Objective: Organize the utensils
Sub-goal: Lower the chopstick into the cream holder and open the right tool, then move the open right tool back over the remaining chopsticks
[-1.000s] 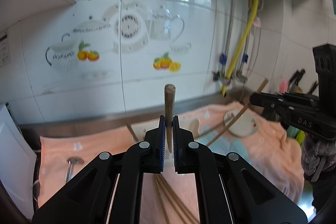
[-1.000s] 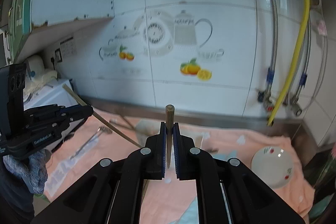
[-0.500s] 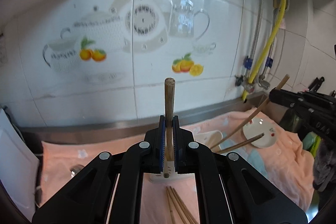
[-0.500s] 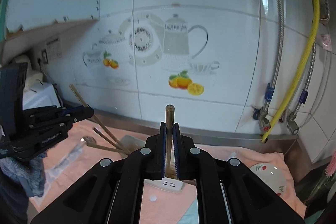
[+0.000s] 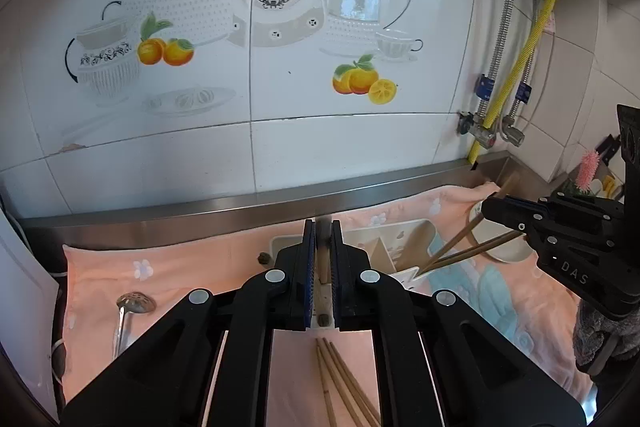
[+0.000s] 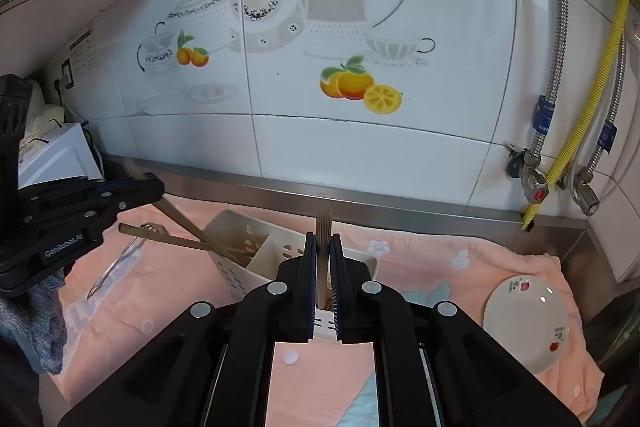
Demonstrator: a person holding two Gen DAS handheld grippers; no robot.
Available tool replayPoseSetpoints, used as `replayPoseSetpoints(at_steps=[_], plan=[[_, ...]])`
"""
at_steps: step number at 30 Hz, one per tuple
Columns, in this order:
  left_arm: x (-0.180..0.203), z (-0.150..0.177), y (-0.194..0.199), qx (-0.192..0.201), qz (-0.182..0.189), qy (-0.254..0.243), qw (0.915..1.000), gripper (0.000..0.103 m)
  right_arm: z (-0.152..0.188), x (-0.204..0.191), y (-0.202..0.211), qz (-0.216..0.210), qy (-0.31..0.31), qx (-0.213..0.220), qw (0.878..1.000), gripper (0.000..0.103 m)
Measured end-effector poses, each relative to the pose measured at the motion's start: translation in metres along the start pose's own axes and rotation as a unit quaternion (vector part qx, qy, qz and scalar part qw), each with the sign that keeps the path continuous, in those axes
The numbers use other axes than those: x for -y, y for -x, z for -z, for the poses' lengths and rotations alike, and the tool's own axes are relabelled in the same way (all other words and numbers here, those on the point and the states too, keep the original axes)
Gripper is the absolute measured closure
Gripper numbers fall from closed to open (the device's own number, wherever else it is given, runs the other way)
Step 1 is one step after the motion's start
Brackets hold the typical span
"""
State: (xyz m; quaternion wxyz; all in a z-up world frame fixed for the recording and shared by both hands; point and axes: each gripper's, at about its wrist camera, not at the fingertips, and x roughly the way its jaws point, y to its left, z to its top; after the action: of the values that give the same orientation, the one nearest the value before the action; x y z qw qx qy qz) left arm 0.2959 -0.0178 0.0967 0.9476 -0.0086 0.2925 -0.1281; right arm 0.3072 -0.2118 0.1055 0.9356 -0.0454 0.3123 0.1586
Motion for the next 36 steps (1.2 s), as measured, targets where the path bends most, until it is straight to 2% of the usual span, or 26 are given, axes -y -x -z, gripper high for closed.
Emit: replayPoseSetpoints(at_steps=[4,6,10,13,16,20,28,36], plan=[[0.0,-0.001,0.007,0.007,0.0,0.002,1.0,0.096,-0.001,0.001,0.006,0.007,-0.001,0.01,1.0,0.095],[0.0,-0.002,0.015,0.013,-0.001,0.001,0.9999,0.095,-0.003,0.001,0.016,0.014,0.0,0.022,1.0,0.088],[0.0,0.001,0.039,0.033,0.003,0.004,0.9995,0.094,-0.002,-0.001,0.041,0.019,0.005,0.048,0.999,0.083],[-0.001,0.008,0.057,0.047,0.002,0.004,0.9989,0.083,0.004,-0.008,0.062,0.021,0.013,0.067,0.997,0.075],[-0.004,0.021,0.078,0.059,0.002,0.007,0.9982,0.082,0.015,-0.018,0.082,0.02,0.027,0.081,0.996,0.073],[-0.01,0.045,0.099,0.067,-0.002,0.013,0.9977,0.074,0.038,-0.034,0.1,0.013,0.041,0.087,0.995,0.068],[-0.022,0.106,0.117,0.047,-0.031,0.013,0.9983,0.071,0.1,-0.06,0.1,-0.015,0.039,0.063,0.997,0.067],[-0.04,0.161,0.108,0.005,-0.033,0.04,0.9986,0.07,0.165,-0.076,0.073,-0.02,0.024,0.017,0.999,0.067]])
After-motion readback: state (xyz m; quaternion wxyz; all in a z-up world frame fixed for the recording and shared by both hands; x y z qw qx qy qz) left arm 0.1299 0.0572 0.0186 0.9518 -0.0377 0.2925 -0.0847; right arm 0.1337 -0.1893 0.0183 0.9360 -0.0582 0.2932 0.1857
